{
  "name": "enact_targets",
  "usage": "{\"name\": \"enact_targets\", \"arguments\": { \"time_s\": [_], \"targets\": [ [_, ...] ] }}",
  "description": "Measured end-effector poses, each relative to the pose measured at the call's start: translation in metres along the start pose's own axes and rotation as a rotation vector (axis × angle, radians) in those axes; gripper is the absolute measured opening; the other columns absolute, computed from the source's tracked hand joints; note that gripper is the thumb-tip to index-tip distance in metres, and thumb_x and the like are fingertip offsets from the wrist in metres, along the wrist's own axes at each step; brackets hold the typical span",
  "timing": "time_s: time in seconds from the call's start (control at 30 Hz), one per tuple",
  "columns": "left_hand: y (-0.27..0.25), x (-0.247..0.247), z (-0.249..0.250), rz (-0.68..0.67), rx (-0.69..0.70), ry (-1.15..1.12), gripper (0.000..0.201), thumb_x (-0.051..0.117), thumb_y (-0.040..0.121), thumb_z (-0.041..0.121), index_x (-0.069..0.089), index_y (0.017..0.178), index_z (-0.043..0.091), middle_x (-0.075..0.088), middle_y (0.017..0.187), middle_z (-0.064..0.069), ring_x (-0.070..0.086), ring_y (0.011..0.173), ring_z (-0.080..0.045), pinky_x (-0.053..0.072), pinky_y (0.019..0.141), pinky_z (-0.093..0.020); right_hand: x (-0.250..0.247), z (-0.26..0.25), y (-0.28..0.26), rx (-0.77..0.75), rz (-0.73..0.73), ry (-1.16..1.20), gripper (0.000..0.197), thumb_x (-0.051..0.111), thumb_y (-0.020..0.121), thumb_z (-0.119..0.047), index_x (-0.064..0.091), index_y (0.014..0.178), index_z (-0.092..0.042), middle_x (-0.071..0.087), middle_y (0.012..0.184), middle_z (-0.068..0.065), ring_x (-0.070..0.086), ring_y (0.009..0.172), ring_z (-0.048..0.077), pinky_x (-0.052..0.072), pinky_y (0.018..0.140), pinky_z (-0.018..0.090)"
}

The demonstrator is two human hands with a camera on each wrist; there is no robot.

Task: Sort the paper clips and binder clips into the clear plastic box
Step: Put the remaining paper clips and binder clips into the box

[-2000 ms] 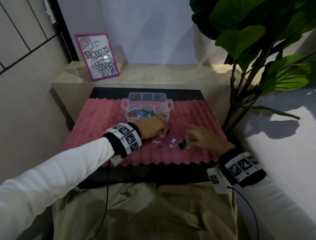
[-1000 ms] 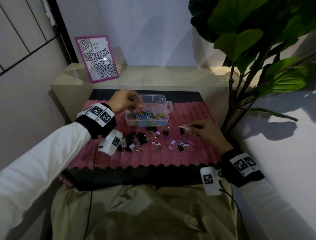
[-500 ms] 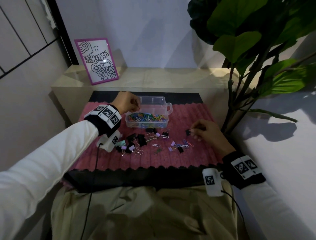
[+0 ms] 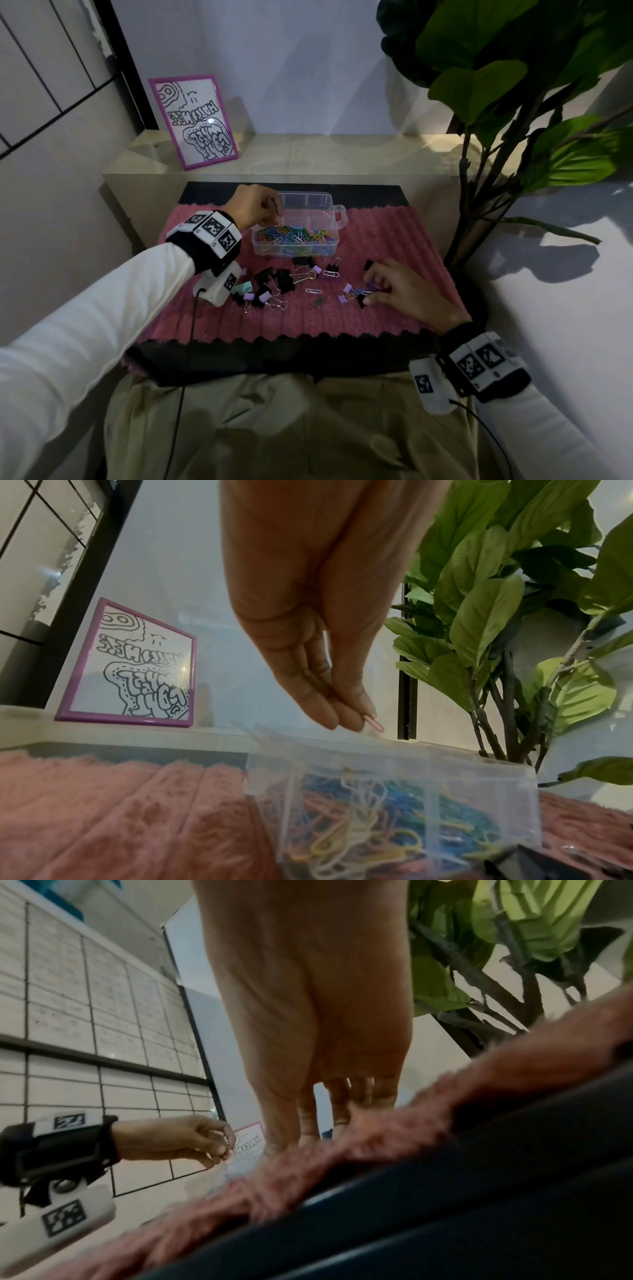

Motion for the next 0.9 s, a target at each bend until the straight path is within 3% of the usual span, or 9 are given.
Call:
{"name": "enact_targets", "arguments": {
  "time_s": [0.13,0.3,0.4,0.47,0.57,0.67,0.8,0.9],
  "targets": [
    [-0.001,0.002,0.001,-0.012,0.010,0.024,0.011,0.058,0.081,-0.006,0.067,0.088,-0.004,0.067,0.070,-0.007,0.059,0.048,0.010,0.048,0.052,-0.003,-0.005,-0.007,0.002,-0.035,-0.076,0.087,0.016,0.075,0.073,-0.011,0.061,0.081,-0.014,0.055,0.080,-0.004,0.049,0.069,-0.002,0.037,0.064,0.008],
    [-0.007,-0.001,0.006,-0.102,0.030,0.176,0.019,0.063,0.080,0.003,0.071,0.098,0.007,0.070,0.092,-0.007,0.059,0.069,-0.003,0.043,0.057,0.000,-0.012,0.006,0.007,0.046,-0.138,0.208,0.028,0.071,0.068,0.008,0.060,0.069,-0.018,0.060,0.052,-0.012,0.054,0.048,-0.006,0.042,0.052,0.008],
    [-0.012,-0.001,0.008,-0.050,0.050,0.246,0.021,0.064,0.079,0.004,0.069,0.100,0.007,0.071,0.097,-0.009,0.061,0.083,-0.011,0.043,0.074,-0.015,-0.022,0.013,0.009,0.083,-0.094,0.288,0.031,0.073,0.068,0.008,0.062,0.066,-0.020,0.061,0.056,-0.007,0.053,0.045,-0.003,0.044,0.049,0.013],
    [-0.013,-0.002,0.008,0.011,0.064,0.282,0.021,0.067,0.077,0.006,0.067,0.098,0.006,0.070,0.093,-0.010,0.058,0.079,-0.012,0.041,0.073,-0.022,-0.034,0.011,0.010,0.070,-0.037,0.317,0.025,0.074,0.069,0.004,0.063,0.068,-0.018,0.062,0.062,-0.002,0.054,0.047,-0.003,0.045,0.051,0.014],
    [-0.015,-0.004,0.010,0.102,0.085,0.280,0.016,0.064,0.078,0.003,0.066,0.092,0.009,0.068,0.084,-0.005,0.061,0.077,-0.016,0.049,0.075,-0.031,-0.049,-0.005,0.021,0.048,0.040,0.386,0.016,0.072,0.074,0.000,0.064,0.073,-0.014,0.067,0.067,-0.001,0.062,0.056,0.002,0.051,0.057,0.019],
    [-0.026,0.004,0.022,0.116,0.136,0.229,0.029,0.053,0.081,-0.009,0.064,0.102,0.007,0.070,0.091,-0.007,0.065,0.084,-0.017,0.053,0.081,-0.030,-0.053,-0.028,0.045,0.016,0.054,0.443,0.014,0.071,0.075,-0.001,0.065,0.074,-0.014,0.069,0.062,-0.004,0.064,0.058,0.003,0.052,0.059,0.017],
    [-0.055,0.026,0.039,-0.084,0.192,0.180,0.025,0.054,0.083,-0.006,0.065,0.103,0.004,0.068,0.097,-0.006,0.060,0.084,-0.010,0.044,0.074,-0.012,-0.049,-0.057,0.067,-0.039,-0.161,0.197,0.012,0.069,0.077,-0.001,0.066,0.088,-0.003,0.065,0.068,-0.001,0.062,0.056,0.004,0.053,0.062,0.022],
    [-0.072,0.041,0.038,-0.236,0.177,0.181,0.020,0.054,0.085,-0.001,0.067,0.100,0.003,0.069,0.089,-0.005,0.060,0.073,-0.007,0.046,0.064,-0.011,-0.038,-0.059,0.065,-0.049,-0.266,0.082,0.010,0.074,0.074,-0.008,0.066,0.080,-0.007,0.063,0.055,-0.010,0.057,0.048,0.000,0.047,0.052,0.016]
  ]
}}
Point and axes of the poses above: each hand's wrist, its own y-axis towards the middle knuckle, its own x-axis out of the palm, z = x × y, the point moved 1 cm from there along y, towards the middle knuckle
